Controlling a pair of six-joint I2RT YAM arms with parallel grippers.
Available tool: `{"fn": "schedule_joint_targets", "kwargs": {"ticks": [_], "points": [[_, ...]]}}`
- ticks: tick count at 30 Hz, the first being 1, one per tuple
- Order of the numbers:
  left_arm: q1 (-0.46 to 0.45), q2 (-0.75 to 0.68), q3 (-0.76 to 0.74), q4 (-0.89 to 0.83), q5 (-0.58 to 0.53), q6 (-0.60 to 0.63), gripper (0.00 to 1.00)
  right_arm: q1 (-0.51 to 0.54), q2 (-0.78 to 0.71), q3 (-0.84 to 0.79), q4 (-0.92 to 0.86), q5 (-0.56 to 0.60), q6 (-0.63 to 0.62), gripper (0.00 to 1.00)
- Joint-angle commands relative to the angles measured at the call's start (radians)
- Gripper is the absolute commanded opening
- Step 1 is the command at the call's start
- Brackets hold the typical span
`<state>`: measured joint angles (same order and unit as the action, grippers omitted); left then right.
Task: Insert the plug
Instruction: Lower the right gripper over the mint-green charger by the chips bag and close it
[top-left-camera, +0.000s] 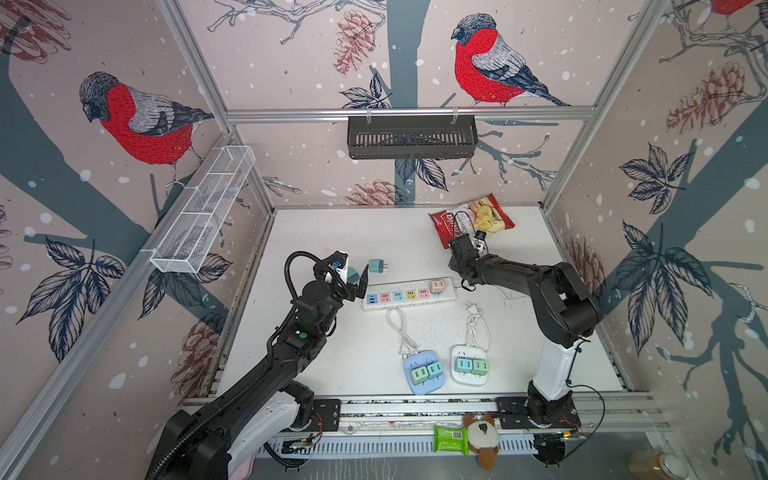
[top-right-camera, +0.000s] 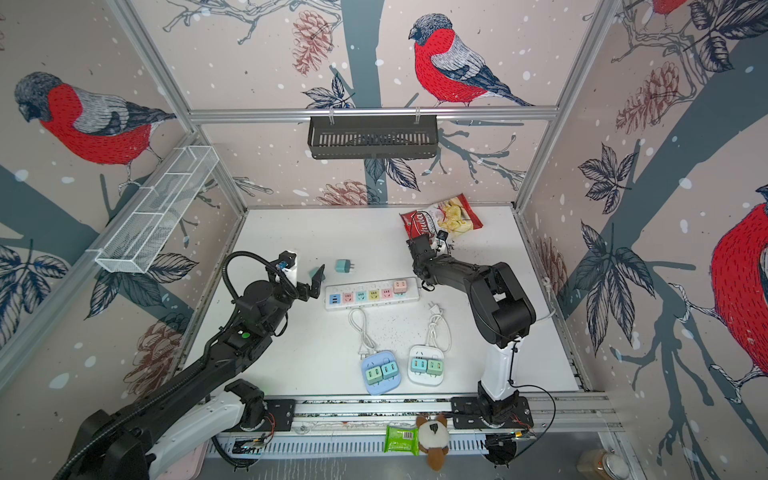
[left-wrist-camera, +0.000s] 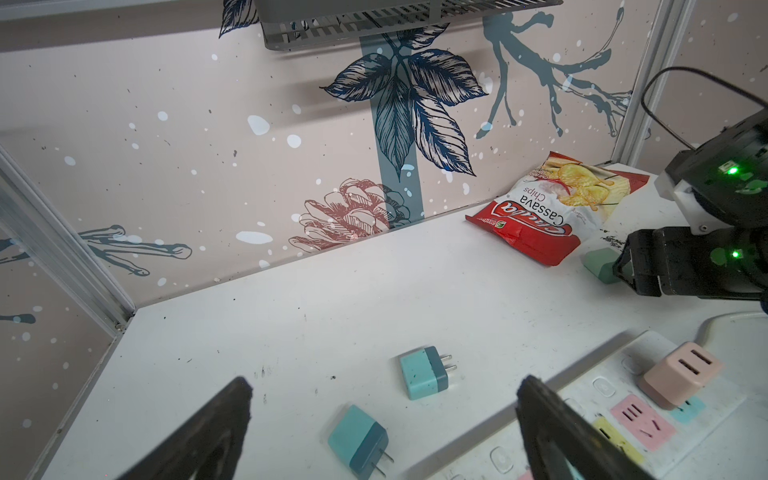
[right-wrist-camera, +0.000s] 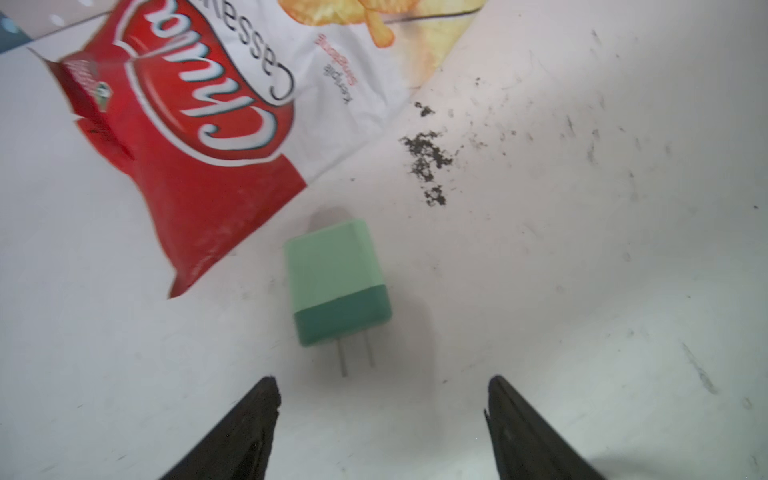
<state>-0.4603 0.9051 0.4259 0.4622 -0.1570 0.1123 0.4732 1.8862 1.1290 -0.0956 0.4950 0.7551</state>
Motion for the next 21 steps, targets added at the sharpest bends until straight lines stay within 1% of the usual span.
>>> {"fn": "schedule_joint_targets", "kwargs": {"ticks": [1,4,8,14,21], "points": [[0.002,0.0,0.006,0.038,0.008,0.003,0.99,0.001,-0.022,0.003,0.053,-0.059,-0.045,0.81],[0.003,0.0,0.007,0.037,0.008,0.003,0.99,-0.017,-0.012,0.034,0.049,-0.089,-0.065,0.81],[0.002,0.0,0.006,0.038,0.008,0.003,0.99,-0.036,0.015,0.082,0.022,-0.093,-0.088,0.81],[0.002,0.004,0.007,0.038,0.011,0.003,0.99,-0.063,0.068,0.123,0.008,-0.131,-0.116,0.81],[0.004,0.003,0.007,0.038,0.012,0.003,0.99,-0.073,0.131,0.163,-0.016,-0.133,-0.13,0.81]]}}
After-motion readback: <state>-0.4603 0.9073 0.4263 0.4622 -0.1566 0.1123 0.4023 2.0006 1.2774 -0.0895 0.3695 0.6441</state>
